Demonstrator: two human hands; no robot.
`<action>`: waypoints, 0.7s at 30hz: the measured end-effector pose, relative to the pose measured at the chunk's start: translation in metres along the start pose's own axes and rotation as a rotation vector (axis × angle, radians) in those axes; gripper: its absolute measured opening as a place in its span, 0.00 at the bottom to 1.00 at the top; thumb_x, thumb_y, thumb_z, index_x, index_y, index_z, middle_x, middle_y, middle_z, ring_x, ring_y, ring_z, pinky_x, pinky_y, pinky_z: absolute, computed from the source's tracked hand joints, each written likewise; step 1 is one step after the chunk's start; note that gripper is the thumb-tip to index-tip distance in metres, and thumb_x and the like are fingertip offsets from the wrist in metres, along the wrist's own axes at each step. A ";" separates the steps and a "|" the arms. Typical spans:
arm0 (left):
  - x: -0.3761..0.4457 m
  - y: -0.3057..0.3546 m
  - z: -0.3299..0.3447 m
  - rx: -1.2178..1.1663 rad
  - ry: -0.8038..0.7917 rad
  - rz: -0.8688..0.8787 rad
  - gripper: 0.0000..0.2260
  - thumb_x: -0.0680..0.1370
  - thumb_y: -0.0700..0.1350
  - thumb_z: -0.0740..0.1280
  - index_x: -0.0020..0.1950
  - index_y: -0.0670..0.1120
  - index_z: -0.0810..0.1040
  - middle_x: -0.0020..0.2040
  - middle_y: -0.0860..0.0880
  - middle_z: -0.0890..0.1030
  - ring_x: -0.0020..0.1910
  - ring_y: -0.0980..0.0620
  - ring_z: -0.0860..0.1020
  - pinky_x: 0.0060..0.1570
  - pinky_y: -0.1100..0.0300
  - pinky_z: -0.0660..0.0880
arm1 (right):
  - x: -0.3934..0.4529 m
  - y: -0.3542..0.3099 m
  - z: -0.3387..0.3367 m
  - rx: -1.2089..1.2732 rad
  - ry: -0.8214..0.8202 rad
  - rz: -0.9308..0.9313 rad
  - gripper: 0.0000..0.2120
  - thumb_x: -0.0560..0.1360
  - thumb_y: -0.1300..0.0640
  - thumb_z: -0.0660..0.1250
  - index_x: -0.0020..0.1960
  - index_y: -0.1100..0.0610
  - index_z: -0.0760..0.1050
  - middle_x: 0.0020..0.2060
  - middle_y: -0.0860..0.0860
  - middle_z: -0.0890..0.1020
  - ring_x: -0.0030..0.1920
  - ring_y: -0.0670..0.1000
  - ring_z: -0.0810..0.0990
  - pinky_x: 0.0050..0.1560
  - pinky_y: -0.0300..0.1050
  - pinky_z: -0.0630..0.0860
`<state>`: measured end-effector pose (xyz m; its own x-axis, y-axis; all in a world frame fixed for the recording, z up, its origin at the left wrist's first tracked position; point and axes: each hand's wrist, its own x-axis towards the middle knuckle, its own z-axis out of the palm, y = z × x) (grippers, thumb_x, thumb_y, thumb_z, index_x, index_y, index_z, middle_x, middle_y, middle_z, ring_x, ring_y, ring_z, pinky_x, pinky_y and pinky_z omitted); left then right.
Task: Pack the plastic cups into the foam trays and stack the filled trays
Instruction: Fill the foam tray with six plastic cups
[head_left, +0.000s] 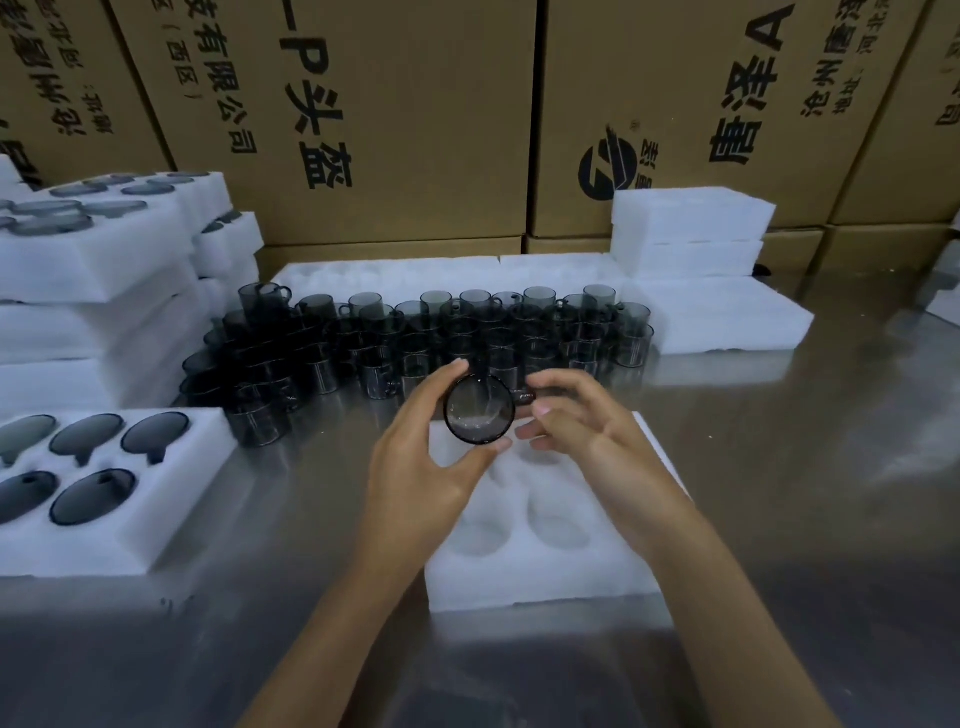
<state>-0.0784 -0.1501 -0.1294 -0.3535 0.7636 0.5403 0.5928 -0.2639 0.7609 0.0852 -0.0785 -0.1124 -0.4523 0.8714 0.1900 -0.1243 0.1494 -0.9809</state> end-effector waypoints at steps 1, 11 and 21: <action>0.000 0.001 0.001 -0.020 0.020 -0.005 0.30 0.69 0.50 0.79 0.68 0.60 0.73 0.64 0.63 0.77 0.65 0.67 0.73 0.62 0.73 0.69 | 0.000 0.001 -0.001 0.032 0.012 0.006 0.10 0.80 0.60 0.66 0.61 0.54 0.76 0.49 0.50 0.87 0.49 0.49 0.84 0.52 0.39 0.79; -0.007 0.012 0.010 -0.002 0.040 0.001 0.26 0.69 0.58 0.78 0.63 0.57 0.72 0.57 0.59 0.78 0.56 0.58 0.79 0.54 0.61 0.78 | -0.005 -0.002 0.004 -0.018 -0.112 -0.070 0.14 0.75 0.49 0.71 0.60 0.47 0.79 0.51 0.48 0.86 0.51 0.46 0.84 0.56 0.38 0.78; 0.003 0.004 -0.002 0.037 -0.097 0.070 0.27 0.68 0.43 0.80 0.61 0.59 0.73 0.58 0.60 0.75 0.55 0.61 0.78 0.52 0.69 0.75 | -0.002 0.002 0.005 -0.092 -0.058 -0.029 0.12 0.81 0.48 0.64 0.63 0.42 0.80 0.55 0.40 0.84 0.52 0.42 0.82 0.50 0.34 0.77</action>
<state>-0.0790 -0.1501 -0.1239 -0.2393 0.7982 0.5528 0.6402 -0.2983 0.7079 0.0815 -0.0825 -0.1143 -0.5008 0.8377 0.2181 -0.0581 0.2189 -0.9740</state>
